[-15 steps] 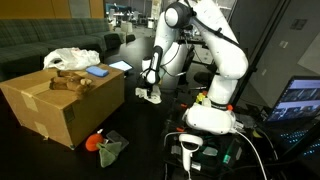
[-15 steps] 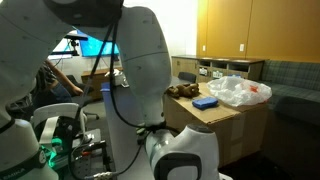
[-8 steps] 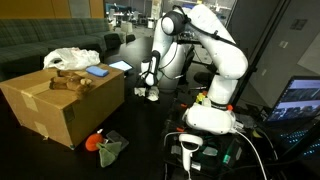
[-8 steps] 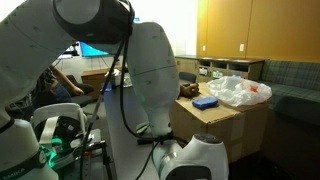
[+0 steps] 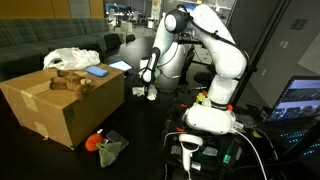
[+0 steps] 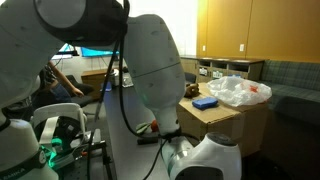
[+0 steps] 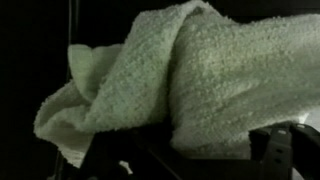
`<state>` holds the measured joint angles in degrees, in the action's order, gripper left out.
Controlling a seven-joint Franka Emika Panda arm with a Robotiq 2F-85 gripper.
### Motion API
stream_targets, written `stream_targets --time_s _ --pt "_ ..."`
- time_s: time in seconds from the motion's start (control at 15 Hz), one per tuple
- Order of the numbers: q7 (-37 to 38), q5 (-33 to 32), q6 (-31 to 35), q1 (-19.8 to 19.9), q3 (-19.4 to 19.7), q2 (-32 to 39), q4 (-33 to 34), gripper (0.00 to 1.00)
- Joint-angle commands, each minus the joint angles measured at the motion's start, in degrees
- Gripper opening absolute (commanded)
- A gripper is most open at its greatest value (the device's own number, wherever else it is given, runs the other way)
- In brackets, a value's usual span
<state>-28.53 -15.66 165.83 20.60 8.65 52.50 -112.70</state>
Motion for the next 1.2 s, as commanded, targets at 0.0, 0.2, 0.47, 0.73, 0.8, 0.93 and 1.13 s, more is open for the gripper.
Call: stream_targets --time_s 0.0,0.2,0.47,0.73,0.8,0.93,1.13 --pt "-8.25 -0.52 -6.47 7.00 -7.43 -3.72 -0.84 0.05" --pt "-14.04 1.77 -13.19 9.31 -10.71 -7.15 -2.49 0.00" --pt "-18.65 5.75 -21.17 9.47 -12.15 -12.31 -5.07 0.02" --pt "-18.25 9.57 -26.78 6.94 -10.71 -19.13 -8.70 0.04" --pt "-17.56 10.39 -28.02 6.34 -10.35 -21.38 -9.99 0.03" --pt "-14.93 12.13 -27.17 4.28 -10.09 -27.79 -17.48 0.04" --pt "-11.25 16.40 -27.49 1.61 -10.27 -35.61 -23.81 0.02"
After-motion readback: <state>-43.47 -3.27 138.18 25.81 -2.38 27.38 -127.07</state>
